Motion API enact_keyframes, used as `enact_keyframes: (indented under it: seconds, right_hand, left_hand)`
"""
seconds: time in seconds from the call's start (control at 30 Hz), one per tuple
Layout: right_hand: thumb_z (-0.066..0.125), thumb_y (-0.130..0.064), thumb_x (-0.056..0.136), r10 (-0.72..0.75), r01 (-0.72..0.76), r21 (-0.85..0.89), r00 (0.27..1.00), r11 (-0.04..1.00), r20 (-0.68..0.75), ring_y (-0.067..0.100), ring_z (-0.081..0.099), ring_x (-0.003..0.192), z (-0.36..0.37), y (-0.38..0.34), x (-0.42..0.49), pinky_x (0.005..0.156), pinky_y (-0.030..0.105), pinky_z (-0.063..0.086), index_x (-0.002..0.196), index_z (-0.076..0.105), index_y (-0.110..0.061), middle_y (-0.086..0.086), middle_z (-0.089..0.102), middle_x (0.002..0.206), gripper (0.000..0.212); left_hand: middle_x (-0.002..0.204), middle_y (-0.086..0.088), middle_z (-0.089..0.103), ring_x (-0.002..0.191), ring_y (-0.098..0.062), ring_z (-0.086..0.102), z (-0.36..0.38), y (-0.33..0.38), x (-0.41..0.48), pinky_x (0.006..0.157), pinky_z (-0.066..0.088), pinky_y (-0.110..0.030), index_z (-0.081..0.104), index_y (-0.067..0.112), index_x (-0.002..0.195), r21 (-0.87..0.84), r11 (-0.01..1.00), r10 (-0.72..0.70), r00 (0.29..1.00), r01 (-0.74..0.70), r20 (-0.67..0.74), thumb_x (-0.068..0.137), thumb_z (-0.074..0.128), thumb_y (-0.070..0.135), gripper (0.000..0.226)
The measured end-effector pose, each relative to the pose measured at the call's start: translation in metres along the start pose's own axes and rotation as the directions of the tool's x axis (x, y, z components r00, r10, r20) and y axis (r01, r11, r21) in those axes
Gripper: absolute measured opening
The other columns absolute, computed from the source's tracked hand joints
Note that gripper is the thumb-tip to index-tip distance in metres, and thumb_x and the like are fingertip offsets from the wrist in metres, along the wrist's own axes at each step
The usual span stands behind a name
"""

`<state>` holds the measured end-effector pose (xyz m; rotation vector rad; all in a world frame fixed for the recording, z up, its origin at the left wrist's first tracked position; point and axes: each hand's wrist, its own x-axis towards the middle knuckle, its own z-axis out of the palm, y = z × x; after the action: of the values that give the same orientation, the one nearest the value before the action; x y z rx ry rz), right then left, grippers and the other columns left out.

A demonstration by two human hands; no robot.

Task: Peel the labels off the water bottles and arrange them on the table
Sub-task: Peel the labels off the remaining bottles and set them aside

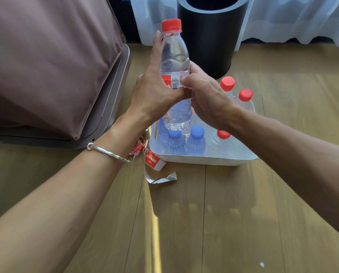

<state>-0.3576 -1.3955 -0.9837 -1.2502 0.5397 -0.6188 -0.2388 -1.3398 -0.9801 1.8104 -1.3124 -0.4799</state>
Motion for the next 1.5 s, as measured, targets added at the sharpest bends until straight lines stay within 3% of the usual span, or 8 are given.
enact_keyframes:
  seconds: [0.4, 0.63, 0.77, 0.9, 1.07, 1.17, 1.3, 1.5]
  right_hand:
    - [0.041, -0.004, 0.060, 0.014, -0.006, 0.041, 0.978, 0.999, -0.207, 0.022, 0.062, 0.095, -0.002, -0.001, 0.007, 0.079, 0.031, 0.054, 0.135, 0.050, -0.007, 0.014, 0.064, 0.106, 0.075]
    - [0.044, -0.021, 0.084, 0.068, -0.065, 0.038, 0.993, 0.997, -0.098, 0.021, 0.063, 0.096, -0.012, -0.010, 0.005, 0.083, 0.037, 0.053, 0.136, 0.053, -0.014, 0.012, 0.066, 0.112, 0.053]
    - [0.045, -0.035, 0.101, 0.087, -0.087, 0.006, 0.988, 0.996, -0.124, 0.012, 0.068, 0.084, -0.011, -0.012, 0.004, 0.071, 0.031, 0.057, 0.136, 0.050, -0.014, 0.006, 0.067, 0.105, 0.041]
    - [0.045, -0.030, 0.103, 0.138, -0.134, 0.041, 0.982, 0.990, -0.131, 0.015, 0.067, 0.092, -0.010, -0.011, -0.001, 0.070, 0.034, 0.059, 0.127, 0.053, -0.018, 0.003, 0.066, 0.106, 0.029]
    - [0.049, -0.026, 0.102, 0.157, -0.154, 0.032, 0.973, 0.988, -0.166, 0.017, 0.066, 0.096, -0.012, -0.011, -0.002, 0.078, 0.041, 0.058, 0.126, 0.053, -0.012, 0.003, 0.065, 0.105, 0.029]
    - [0.050, -0.026, 0.101, 0.143, -0.137, 0.046, 0.975, 0.990, -0.170, 0.015, 0.067, 0.091, -0.009, -0.011, -0.002, 0.070, 0.037, 0.058, 0.130, 0.051, -0.008, 0.004, 0.066, 0.105, 0.034]
    - [0.051, -0.025, 0.101, 0.127, -0.110, 0.096, 0.974, 0.989, -0.188, 0.016, 0.067, 0.092, -0.003, -0.012, -0.002, 0.066, 0.034, 0.058, 0.134, 0.048, -0.006, 0.008, 0.065, 0.111, 0.038]
    - [0.050, -0.025, 0.102, 0.139, -0.108, 0.177, 0.975, 0.978, -0.176, 0.022, 0.065, 0.097, 0.001, -0.013, -0.002, 0.072, 0.041, 0.059, 0.134, 0.049, -0.004, 0.014, 0.064, 0.117, 0.038]
  left_hand:
    - [0.119, -0.002, 0.065, 0.095, -0.016, 0.067, 0.004, 0.025, -0.008, 0.080, 0.055, -0.033, 0.003, 0.027, 0.157, 0.206, 0.972, 0.127, 0.990, -0.111, -0.066, 0.077, 0.078, 0.042, 0.111]
    - [0.121, 0.009, 0.064, 0.102, -0.015, 0.070, -0.001, 0.006, 0.007, 0.092, 0.055, -0.046, 0.007, 0.027, 0.154, -0.118, 0.993, -0.010, 0.998, 0.017, 0.059, 0.062, 0.082, 0.050, 0.122]
    - [0.110, 0.000, 0.070, 0.096, -0.016, 0.072, 0.005, -0.001, 0.002, 0.091, 0.055, -0.052, 0.029, 0.022, 0.132, -0.243, 0.967, -0.065, 0.995, 0.083, 0.082, 0.075, 0.076, 0.037, 0.076]
    - [0.140, -0.004, 0.056, 0.126, -0.023, 0.057, 0.010, -0.002, -0.002, 0.106, 0.044, -0.055, 0.029, 0.025, 0.151, -0.347, 0.927, -0.082, 0.981, 0.140, 0.176, 0.086, 0.056, 0.054, 0.077]
    - [0.162, -0.002, 0.023, 0.145, -0.015, 0.032, 0.016, 0.003, -0.015, 0.119, 0.028, -0.046, -0.012, 0.023, 0.155, -0.284, 0.951, -0.048, 0.966, 0.123, 0.255, 0.093, 0.036, 0.046, 0.082]
    - [0.162, -0.004, 0.019, 0.143, -0.013, 0.034, 0.017, 0.001, -0.014, 0.118, 0.031, -0.038, -0.013, 0.019, 0.155, -0.277, 0.957, -0.022, 0.977, 0.082, 0.214, 0.092, 0.031, 0.034, 0.079]
    - [0.161, -0.006, 0.022, 0.133, -0.002, 0.036, 0.013, 0.003, -0.010, 0.103, 0.031, -0.005, -0.007, 0.016, 0.156, -0.206, 0.978, 0.003, 0.990, 0.026, 0.142, 0.090, 0.029, 0.027, 0.076]
    - [0.162, -0.010, 0.021, 0.140, -0.018, 0.037, 0.009, -0.004, -0.009, 0.115, 0.032, -0.045, -0.007, 0.017, 0.156, -0.094, 0.993, 0.080, 0.984, -0.066, 0.161, 0.092, 0.026, 0.021, 0.072]
